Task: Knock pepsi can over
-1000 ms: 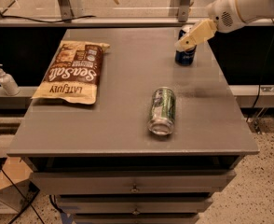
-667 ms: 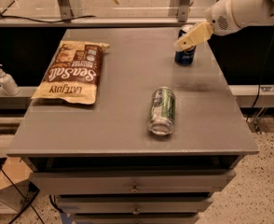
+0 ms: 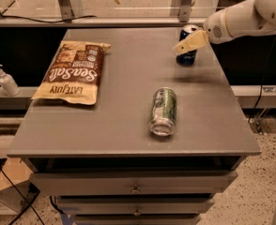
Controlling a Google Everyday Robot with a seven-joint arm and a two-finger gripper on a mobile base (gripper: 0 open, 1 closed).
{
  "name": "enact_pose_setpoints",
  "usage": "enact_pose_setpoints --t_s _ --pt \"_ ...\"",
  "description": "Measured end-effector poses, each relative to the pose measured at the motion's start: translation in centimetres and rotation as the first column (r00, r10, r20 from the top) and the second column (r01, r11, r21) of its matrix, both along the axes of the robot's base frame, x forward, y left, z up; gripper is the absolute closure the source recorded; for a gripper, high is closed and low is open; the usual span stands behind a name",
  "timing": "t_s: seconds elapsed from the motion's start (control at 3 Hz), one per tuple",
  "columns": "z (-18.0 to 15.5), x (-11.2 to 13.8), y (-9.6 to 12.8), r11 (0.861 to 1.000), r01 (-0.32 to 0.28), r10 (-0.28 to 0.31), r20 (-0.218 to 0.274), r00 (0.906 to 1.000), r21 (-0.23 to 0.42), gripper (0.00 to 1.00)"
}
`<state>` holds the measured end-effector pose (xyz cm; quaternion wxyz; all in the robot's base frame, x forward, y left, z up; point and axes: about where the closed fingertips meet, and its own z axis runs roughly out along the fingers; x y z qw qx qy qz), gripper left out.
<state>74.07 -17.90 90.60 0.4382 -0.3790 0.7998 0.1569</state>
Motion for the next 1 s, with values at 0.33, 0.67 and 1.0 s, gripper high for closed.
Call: enact_pose_setpoints --t_s 0.33,0.67,1.0 --pt "-2.0 1.4 0.2 1.000 -0.001 0.001 -0.005 1.0000 0.014 0.00" --pt "-3.7 2.4 0.7 1.000 -0.002 0.003 -0.018 0.9998 0.018 0.16" --pt "-3.9 2.6 1.1 1.000 -0.013 0.013 -0.012 0.9998 0.007 0.40"
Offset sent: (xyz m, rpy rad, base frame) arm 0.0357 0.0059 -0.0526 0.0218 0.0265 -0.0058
